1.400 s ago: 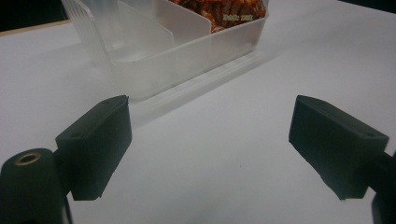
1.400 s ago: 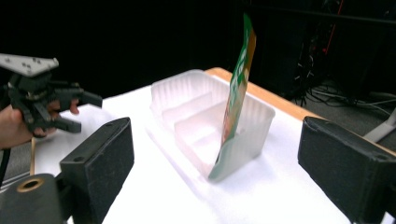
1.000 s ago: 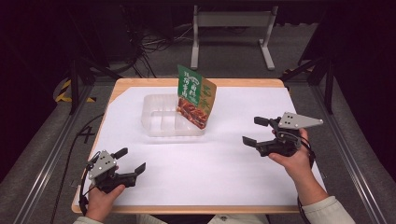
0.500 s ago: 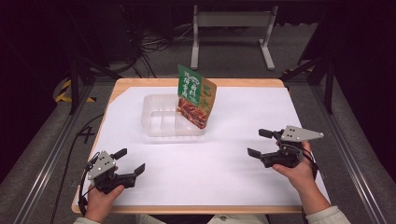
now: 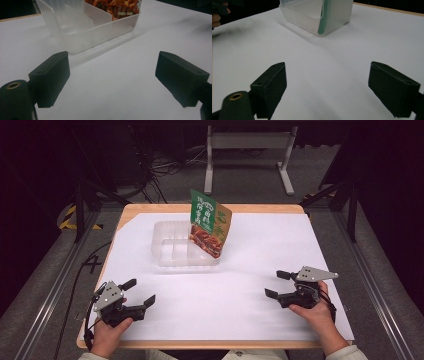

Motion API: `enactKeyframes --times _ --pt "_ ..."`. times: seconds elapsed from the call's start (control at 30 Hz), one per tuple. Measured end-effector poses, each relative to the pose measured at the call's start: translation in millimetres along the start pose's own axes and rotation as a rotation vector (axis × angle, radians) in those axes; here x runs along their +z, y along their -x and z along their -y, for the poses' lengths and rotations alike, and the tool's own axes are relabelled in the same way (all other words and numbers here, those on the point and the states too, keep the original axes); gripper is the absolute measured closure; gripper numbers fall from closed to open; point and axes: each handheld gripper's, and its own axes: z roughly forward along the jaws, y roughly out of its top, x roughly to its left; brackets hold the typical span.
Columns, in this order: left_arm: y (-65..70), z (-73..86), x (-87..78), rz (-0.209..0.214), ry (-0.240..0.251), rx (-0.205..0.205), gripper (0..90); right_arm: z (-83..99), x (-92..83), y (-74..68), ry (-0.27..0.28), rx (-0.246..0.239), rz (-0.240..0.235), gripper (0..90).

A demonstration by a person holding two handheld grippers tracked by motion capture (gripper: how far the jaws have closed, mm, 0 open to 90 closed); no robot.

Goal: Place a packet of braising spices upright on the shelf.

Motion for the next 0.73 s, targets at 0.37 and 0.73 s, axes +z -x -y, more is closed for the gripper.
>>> enactKeyframes --times 0.37,0.73 --pt "-0.9 -0.7 3.1 0.001 -0.009 0.005 13.2 17.2 11.3 2.4 -0.088 0.016 0.029 20.2" --pt "-1.1 -1.6 7.5 0.006 -0.018 0.008 13.3 20.1 14.3 -1.1 -0.120 -0.015 0.066 20.4"
